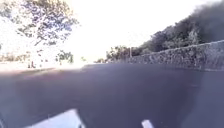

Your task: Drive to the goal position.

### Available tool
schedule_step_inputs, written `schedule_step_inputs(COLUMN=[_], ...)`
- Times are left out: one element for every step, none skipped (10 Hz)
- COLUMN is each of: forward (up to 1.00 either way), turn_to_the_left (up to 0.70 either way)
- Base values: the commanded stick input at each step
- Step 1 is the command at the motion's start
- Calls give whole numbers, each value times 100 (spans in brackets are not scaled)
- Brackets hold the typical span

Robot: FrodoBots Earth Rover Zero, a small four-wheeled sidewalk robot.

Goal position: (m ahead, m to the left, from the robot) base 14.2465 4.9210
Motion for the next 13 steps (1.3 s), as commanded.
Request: schedule_step_inputs(forward=[70, 70, 70, 70, 70, 70, 70, 70, 70, 70, 70, 70, 70], turn_to_the_left=[-34, -35, -35, -15, -24, -32, 0, 0, 0, 0, 0, 0, 0])
